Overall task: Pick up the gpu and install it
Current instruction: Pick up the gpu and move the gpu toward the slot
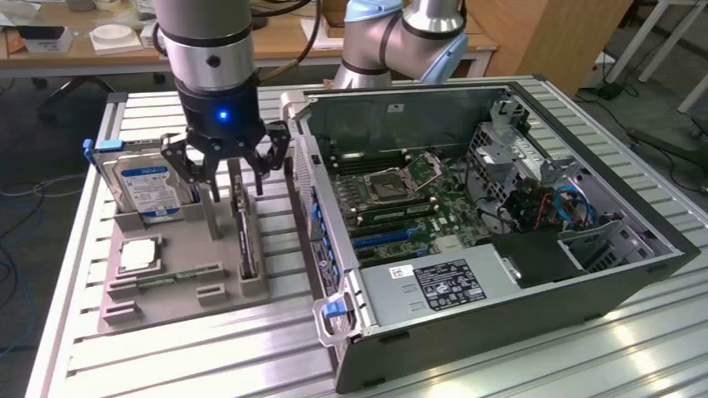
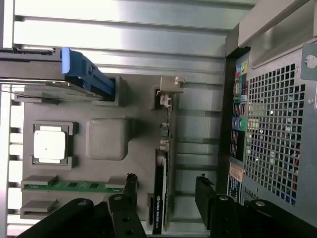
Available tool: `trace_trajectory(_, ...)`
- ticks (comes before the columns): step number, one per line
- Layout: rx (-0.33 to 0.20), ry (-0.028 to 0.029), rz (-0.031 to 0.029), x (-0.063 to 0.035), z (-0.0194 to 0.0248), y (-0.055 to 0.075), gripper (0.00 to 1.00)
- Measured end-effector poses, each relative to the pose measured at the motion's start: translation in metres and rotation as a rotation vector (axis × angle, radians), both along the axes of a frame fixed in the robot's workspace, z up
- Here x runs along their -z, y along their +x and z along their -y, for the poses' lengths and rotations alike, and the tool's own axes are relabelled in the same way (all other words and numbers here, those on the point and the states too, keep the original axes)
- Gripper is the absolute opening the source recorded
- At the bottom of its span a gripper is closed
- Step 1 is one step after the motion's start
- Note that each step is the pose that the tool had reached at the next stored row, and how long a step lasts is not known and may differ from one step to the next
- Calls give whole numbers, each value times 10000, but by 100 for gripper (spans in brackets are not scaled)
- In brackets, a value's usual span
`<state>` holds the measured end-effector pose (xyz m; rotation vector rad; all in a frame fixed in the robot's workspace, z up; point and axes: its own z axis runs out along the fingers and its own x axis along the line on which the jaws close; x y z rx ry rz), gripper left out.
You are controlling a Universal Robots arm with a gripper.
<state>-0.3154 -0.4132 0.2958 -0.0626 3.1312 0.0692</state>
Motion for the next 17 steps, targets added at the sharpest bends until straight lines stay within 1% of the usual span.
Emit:
trace_trajectory(4, -1, 1, 0, 37, 48, 0, 59)
trace_trajectory(10, -7, 1, 0, 135, 88, 0, 59)
trace_trajectory(17, -11, 1, 0, 262, 98, 0, 59)
